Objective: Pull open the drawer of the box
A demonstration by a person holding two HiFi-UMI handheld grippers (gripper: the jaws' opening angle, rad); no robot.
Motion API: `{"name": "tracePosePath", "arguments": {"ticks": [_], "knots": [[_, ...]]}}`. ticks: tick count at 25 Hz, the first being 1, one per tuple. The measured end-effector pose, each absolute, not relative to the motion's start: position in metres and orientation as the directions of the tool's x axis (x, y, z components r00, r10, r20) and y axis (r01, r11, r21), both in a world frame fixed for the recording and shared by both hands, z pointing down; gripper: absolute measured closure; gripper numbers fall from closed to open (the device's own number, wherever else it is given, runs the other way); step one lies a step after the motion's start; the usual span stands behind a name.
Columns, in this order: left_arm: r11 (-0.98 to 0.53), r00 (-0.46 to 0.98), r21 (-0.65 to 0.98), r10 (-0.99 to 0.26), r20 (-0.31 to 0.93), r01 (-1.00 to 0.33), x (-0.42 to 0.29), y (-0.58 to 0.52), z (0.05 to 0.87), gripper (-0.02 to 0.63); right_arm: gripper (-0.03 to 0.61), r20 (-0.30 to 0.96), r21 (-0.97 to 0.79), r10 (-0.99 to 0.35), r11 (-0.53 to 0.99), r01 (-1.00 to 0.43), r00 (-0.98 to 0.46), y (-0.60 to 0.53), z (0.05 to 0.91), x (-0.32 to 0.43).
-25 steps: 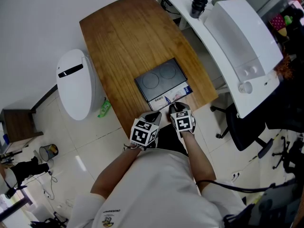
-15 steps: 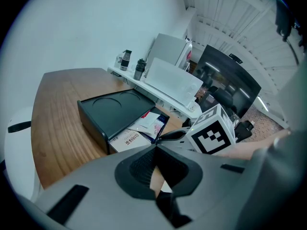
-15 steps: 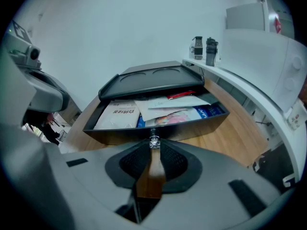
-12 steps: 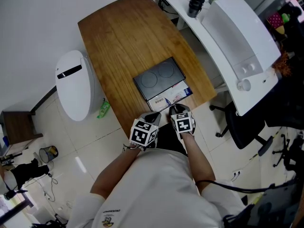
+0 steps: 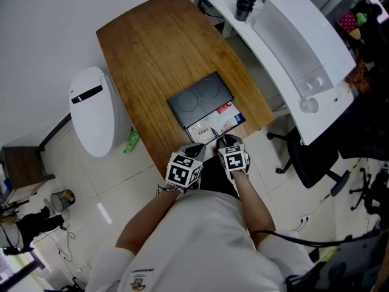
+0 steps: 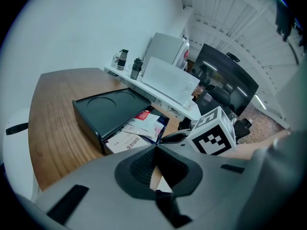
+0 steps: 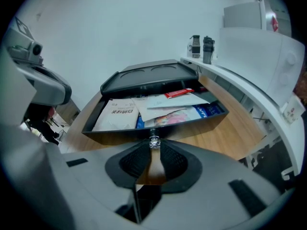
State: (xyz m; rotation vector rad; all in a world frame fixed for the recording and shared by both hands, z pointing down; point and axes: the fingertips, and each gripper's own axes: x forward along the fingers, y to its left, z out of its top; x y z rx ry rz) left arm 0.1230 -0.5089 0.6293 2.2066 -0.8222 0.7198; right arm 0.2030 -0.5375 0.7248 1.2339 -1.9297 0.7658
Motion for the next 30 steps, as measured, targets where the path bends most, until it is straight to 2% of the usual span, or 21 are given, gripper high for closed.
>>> {"name": "tracePosePath", "arguments": {"ticks": [30], "knots": [[-0.593, 0.66, 0.393, -0.338, 0.671, -0.703, 0.126, -0.503, 0.631, 0.614, 0.522, 0.813, -0.088, -0.512, 0.36, -0.929, -0.276, -0.519, 0.717, 0.211]]}}
